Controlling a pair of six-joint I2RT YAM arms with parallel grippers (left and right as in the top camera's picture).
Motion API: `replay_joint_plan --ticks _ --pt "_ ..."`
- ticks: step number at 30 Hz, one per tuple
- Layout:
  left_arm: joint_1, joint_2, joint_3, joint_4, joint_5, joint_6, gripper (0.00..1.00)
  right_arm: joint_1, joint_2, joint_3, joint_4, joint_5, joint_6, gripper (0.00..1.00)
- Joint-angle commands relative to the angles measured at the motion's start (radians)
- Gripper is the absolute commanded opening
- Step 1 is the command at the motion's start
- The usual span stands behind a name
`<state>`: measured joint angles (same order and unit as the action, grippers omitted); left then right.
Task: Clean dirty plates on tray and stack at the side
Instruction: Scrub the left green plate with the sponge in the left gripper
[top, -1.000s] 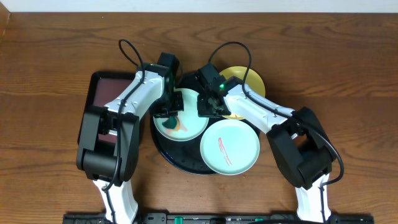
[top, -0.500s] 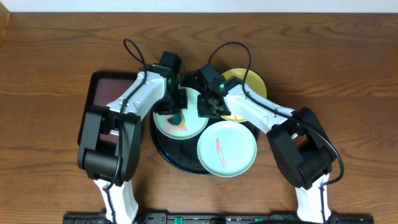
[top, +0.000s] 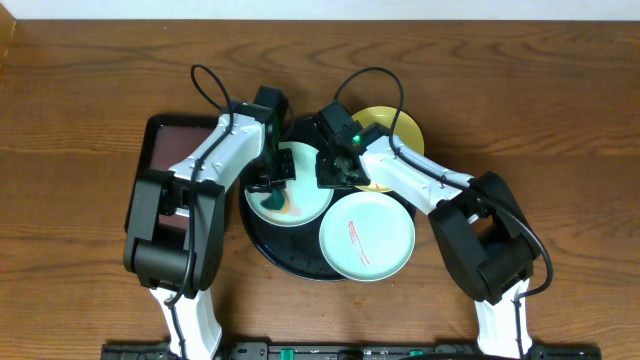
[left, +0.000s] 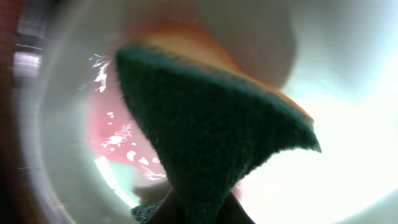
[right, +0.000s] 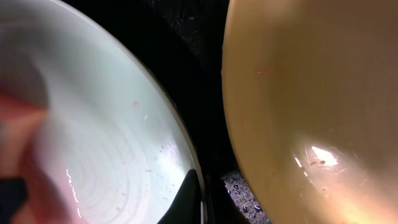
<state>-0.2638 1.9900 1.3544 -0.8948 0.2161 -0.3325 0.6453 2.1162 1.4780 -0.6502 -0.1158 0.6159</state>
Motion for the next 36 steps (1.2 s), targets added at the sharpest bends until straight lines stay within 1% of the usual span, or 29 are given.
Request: replay_joint_plan --ticks 1,3,4,6,9,12,14,17,19,22,25,27,28,32,34,36 --pt "-0.009 0.029 -0.012 0.016 0.220 0.092 0.08 0.014 0.029 -0.001 -0.015 0.003 -0.011 0.01" --pt "-0.008 0.029 -0.012 0.060 0.205 0.090 0.07 0.014 0.029 -0.001 -0.016 0.003 -0.011 0.01" --pt "-0.007 0.029 -0.012 0.089 0.174 0.071 0.07 0.014 0.029 -0.001 -0.016 0.003 -0.011 0.01" --pt "-0.007 0.029 -0.012 0.144 0.062 0.027 0.07 0.014 0.029 -0.001 -0.019 0.003 -0.011 0.01" --pt "-0.007 0.030 -0.012 0.197 -0.183 -0.068 0.07 0.014 0.029 -0.001 -0.019 0.003 -0.011 0.01" --pt "-0.007 0.030 -0.012 0.187 -0.384 -0.158 0.07 0.014 0.029 -0.001 -0.019 0.003 -0.012 0.01" --pt "-0.007 0.030 -0.012 0.154 -0.450 -0.192 0.07 0.014 0.029 -0.001 -0.020 0.003 -0.012 0.01" --pt "-0.008 0.030 -0.012 0.094 -0.450 -0.197 0.07 0.013 0.029 -0.001 -0.019 0.003 -0.011 0.01" --pt "-0.010 0.030 -0.012 0.040 -0.407 -0.176 0.08 0.013 0.029 -0.001 -0.019 0.003 -0.011 0.01" --pt "-0.013 0.030 -0.012 -0.005 -0.249 -0.038 0.08 0.013 0.029 -0.001 -0.019 0.003 -0.011 0.01" --pt "-0.014 0.030 -0.012 -0.016 -0.030 0.089 0.07 0.013 0.029 -0.001 -0.019 0.003 -0.011 0.02" --pt "-0.014 0.030 -0.012 -0.011 0.077 0.124 0.07 0.013 0.029 -0.001 -0.018 0.003 -0.011 0.02" --pt "-0.014 0.030 -0.012 -0.001 0.103 0.123 0.07 0.013 0.029 -0.001 -0.018 0.002 -0.011 0.02" --pt "-0.013 0.030 -0.012 0.083 0.093 0.087 0.07 0.013 0.029 -0.001 -0.019 0.002 -0.011 0.03" --pt "-0.010 0.030 -0.012 0.140 0.006 0.005 0.07 0.013 0.029 -0.001 -0.019 -0.004 -0.011 0.03" --pt "-0.006 0.030 -0.012 0.186 -0.127 -0.081 0.08 0.013 0.029 -0.001 -0.019 -0.009 -0.012 0.03"
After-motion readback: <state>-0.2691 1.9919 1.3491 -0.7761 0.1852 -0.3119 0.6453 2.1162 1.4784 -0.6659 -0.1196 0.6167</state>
